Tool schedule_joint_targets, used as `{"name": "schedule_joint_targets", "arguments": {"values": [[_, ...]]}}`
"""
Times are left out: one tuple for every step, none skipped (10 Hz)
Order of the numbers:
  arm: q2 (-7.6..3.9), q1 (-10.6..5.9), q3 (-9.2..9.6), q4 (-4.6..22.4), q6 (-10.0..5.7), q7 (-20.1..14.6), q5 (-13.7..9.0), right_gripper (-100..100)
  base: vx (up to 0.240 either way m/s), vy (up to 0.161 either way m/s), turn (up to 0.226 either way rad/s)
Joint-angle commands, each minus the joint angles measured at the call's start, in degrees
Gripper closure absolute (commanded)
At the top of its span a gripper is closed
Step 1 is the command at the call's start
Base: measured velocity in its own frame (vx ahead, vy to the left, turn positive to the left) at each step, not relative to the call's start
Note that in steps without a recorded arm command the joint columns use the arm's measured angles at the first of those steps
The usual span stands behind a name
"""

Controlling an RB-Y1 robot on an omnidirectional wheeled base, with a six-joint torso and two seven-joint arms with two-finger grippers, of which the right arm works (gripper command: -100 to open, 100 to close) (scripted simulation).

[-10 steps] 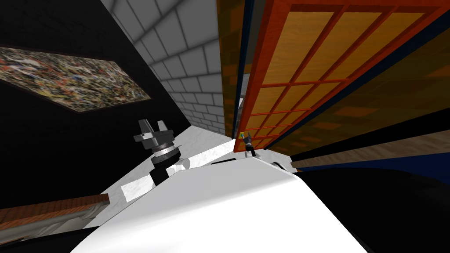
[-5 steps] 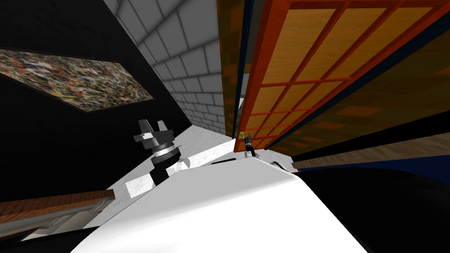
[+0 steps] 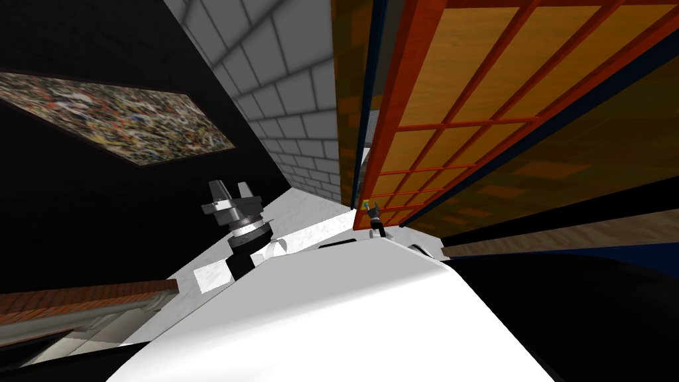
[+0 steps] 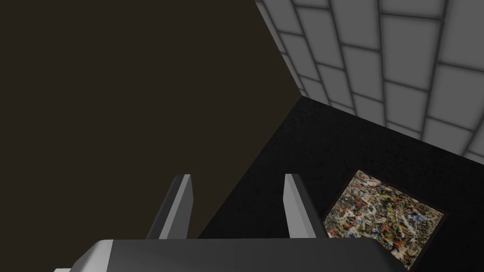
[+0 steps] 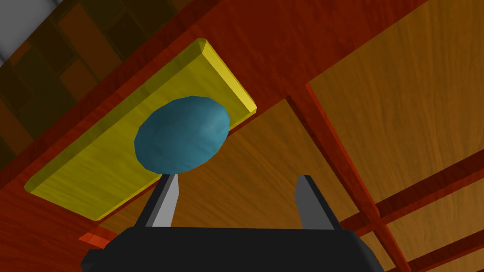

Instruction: Pull the door open

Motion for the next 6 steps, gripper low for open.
{"name": "schedule_joint_targets", "arguments": {"values": [[1.47,-0.12,1.22,-2.38,0.88,0.31,0.58,-100,0.002,0.011,-0.008],[1.47,-0.12,1.22,-2.38,0.88,0.31,0.58,-100,0.007,0.016,-0.014],[1.47,-0.12,1.22,-2.38,0.88,0.31,0.58,-100,-0.005,0.005,0.003],[1.47,-0.12,1.22,-2.38,0.88,0.31,0.58,-100,0.0,0.0,0.0],[1.47,-0.12,1.22,-2.38,0.88,0.31,0.58,-100,0.002,-0.006,-0.03],[0.03,-2.13,-0.15,2.74,-0.46,-2.69,-0.21,-100,-0.056,-0.047,0.035]]}}
